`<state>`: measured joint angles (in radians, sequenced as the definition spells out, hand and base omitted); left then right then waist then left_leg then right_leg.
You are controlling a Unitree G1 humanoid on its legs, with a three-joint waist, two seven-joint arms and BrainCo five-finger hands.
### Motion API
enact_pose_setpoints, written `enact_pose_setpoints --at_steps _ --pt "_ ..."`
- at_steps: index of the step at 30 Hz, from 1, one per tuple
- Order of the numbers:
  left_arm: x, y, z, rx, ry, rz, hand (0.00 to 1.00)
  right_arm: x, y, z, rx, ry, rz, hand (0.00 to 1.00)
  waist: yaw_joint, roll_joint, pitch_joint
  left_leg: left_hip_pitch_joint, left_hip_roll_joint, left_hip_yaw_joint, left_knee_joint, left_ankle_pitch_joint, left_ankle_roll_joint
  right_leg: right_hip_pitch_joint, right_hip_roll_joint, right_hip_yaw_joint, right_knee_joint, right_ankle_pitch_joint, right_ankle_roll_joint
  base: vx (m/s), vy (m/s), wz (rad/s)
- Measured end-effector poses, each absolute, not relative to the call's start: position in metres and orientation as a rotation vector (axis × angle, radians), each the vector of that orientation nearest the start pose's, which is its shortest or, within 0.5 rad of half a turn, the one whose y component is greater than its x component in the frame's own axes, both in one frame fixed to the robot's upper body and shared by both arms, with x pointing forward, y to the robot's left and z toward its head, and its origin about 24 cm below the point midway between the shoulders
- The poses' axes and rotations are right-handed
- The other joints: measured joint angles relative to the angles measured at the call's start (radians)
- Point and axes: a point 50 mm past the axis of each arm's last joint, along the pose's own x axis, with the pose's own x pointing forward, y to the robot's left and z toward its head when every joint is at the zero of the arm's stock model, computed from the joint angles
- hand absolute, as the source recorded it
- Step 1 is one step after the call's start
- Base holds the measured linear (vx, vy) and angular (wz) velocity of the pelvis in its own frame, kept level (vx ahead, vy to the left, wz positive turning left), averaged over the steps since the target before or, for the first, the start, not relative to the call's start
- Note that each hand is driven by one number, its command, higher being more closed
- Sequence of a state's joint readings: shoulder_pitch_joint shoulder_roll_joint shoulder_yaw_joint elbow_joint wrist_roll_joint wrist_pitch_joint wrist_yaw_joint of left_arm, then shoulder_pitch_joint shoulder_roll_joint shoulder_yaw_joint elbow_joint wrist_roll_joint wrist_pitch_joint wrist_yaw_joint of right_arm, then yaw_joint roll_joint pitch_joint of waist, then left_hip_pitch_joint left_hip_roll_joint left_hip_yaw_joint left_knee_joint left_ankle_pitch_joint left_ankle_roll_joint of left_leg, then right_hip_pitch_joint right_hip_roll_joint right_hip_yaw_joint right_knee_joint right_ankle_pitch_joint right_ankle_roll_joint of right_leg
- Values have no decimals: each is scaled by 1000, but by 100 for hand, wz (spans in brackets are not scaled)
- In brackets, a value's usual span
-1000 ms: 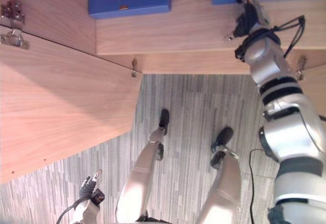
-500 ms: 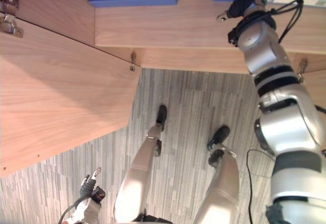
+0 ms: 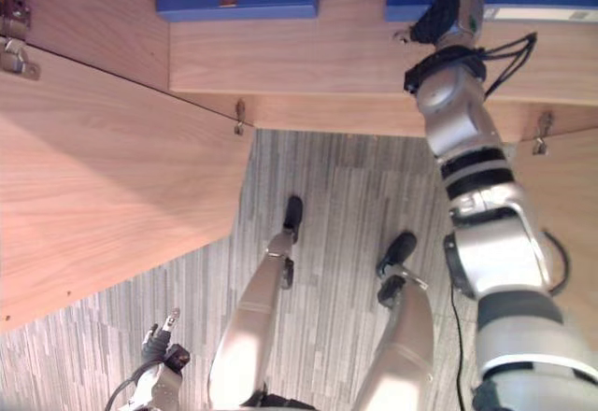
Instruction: Walk over to the cabinet, pick up the folder, carry it to the office cabinet, place the folder inside the office cabinet, then close the office cabinet door
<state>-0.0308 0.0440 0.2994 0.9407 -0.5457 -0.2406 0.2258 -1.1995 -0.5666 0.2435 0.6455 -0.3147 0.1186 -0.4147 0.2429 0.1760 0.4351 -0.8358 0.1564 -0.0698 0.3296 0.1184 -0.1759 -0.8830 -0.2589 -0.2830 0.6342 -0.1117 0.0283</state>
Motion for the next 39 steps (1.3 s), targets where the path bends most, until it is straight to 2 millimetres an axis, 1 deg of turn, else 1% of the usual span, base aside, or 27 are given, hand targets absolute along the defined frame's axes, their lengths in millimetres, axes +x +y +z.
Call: enact_pose_setpoints --at_steps 2,4,5,6,7,9,10,13,15,16,17,19,20,22,23,24,25,27,28,30,31,33,34,36,37,38,39 --pt "159 230 -123 -466 631 811 0 382 -190 323 -799 -652 -558 0 -4 0 0 4 5 2 16 -12 -2 10 5 3 -2 0 0 80 49 -12" --pt "160 230 -123 -464 629 816 0 381 -183 310 -776 -645 -562 0 -7 0 1 17 8 3 40 -33 -1 35 13 4 -3 0 0 70 55 -13" --pt "161 229 -122 -465 628 815 0 382 -181 301 -767 -625 -558 0 -11 0 1 30 8 3 48 -41 0 51 14 4 -6 0 0 34 71 -13" --pt "162 229 -122 -466 625 813 0 385 -175 279 -759 -576 -535 0 -19 0 1 49 10 7 62 -55 2 77 16 7 -17 -1 2 36 83 -11" --pt "163 229 -122 -466 623 813 0 385 -173 271 -756 -554 -524 0 -23 0 1 56 10 8 63 -57 2 85 16 8 -20 -2 2 20 77 -10" --pt "164 229 -121 -465 620 811 0 388 -169 233 -773 -456 -484 0 -30 0 1 84 9 8 60 -61 5 118 18 8 -33 -3 6 11 49 -2" --pt "164 229 -121 -465 620 811 0 390 -168 224 -781 -425 -471 0 -31 0 1 92 9 8 58 -61 5 126 19 8 -36 -3 8 20 39 -1" --pt "164 229 -121 -460 622 809 0 395 -162 171 -770 -226 -393 0 -32 0 2 142 10 8 44 -62 6 180 24 6 -59 4 9 38 37 -2" --pt "164 229 -121 -455 622 805 0 395 -160 156 -768 -172 -372 0 -34 0 2 159 12 9 42 -63 7 202 27 4 -69 6 11 48 35 -4" --pt "163 229 -121 -443 624 800 0 393 -159 136 -776 -105 -341 0 -35 -4 4 188 15 12 41 -70 8 235 32 3 -84 9 14 65 42 -6" --pt "163 229 -121 -442 624 800 0 392 -158 133 -776 -97 -336 0 -36 -5 6 194 17 12 41 -71 8 242 34 3 -87 9 15 79 47 -11" --pt "162 230 -121 -438 625 800 0 388 -152 102 -769 -4 -276 0 -44 -19 15 256 27 17 37 -84 6 313 47 1 -116 12 16 67 33 -10" --pt "162 230 -122 -438 626 800 0 386 -151 94 -765 22 -259 0 -48 -23 16 270 28 17 34 -86 7 330 48 -1 -122 12 16 71 21 -2" --pt "161 230 -122 -438 627 795 0 380 -148 68 -721 130 -218 0 -64 -36 22 313 29 17 18 -86 6 375 51 -8 -140 12 17 74 7 4" --pt "162 230 -122 -440 629 776 0 369 -151 38 -618 258 -206 0 -74 -48 28 356 28 17 -4 -86 6 420 52 -15 -157 11 20 69 2 6" --pt "162 229 -122 -441 631 762 0 359 -153 20 -538 340 -213 0 -79 -55 31 381 28 17 -18 -85 5 445 53 -18 -169 11 22 72 2 6" --pt "162 229 -122 -440 634 752 0 353 -154 9 -473 389 -225 0 -82 -60 33 398 27 18 -29 -83 5 460 53 -20 -176 10 23 66 1 8" --pt "162 229 -121 -442 633 733 0 320 -156 -35 -310 552 -253 0 -104 -78 35 474 25 19 -85 -71 4 537 50 -44 -211 9 29 126 -5 15" --pt "162 230 -120 -434 625 728 0 310 -155 -45 -270 590 -258 0 -109 -85 34 497 25 19 -102 -67 4 557 51 -49 -220 8 30 156 -13 17" --pt "159 233 -117 -426 608 726 0 270 -154 -82 -183 727 -270 0 -130 -108 18 584 25 23 -142 -65 4 648 51 -70 -251 1 41 146 -11 14" --pt "157 233 -118 -431 610 729 0 259 -154 -91 -166 761 -277 0 -135 -114 1 599 25 23 -152 -65 4 666 51 -75 -262 0 42 145 5 13" --pt "146 230 -123 -450 641 744 0 217 -157 -119 -108 887 -306 0 -147 -145 -94 646 26 31 -194 -64 4 716 54 -85 -309 5 54 165 28 6" --pt "143 228 -125 -450 651 745 0 207 -158 -124 -95 913 -320 0 -148 -152 -118 660 26 36 -205 -64 4 731 56 -86 -324 7 58 167 40 -7" --pt "127 221 -134 -459 712 756 0 175 -165 -140 -52 996 -375 0 -156 -176 -221 726 32 62 -266 -57 2 788 69 -84 -390 22 72 144 35 -15" --pt "122 220 -137 -466 730 766 0 169 -165 -142 -27 1009 -392 0 -160 -179 -241 746 34 68 -283 -54 2 803 73 -83 -406 25 74 159 22 -18" --pt "111 219 -142 -494 760 797 0 160 -166 -146 44 1030 -443 0 -170 -184 -284 780 39 78 -322 -44 1 829 85 -81 -438 34 75 126 12 -12" --pt "107 218 -144 -509 773 813 0 156 -168 -148 75 1037 -470 0 -175 -186 -302 796 41 82 -339 -38 -1 838 90 -80 -454 39 76 116 16 -12"
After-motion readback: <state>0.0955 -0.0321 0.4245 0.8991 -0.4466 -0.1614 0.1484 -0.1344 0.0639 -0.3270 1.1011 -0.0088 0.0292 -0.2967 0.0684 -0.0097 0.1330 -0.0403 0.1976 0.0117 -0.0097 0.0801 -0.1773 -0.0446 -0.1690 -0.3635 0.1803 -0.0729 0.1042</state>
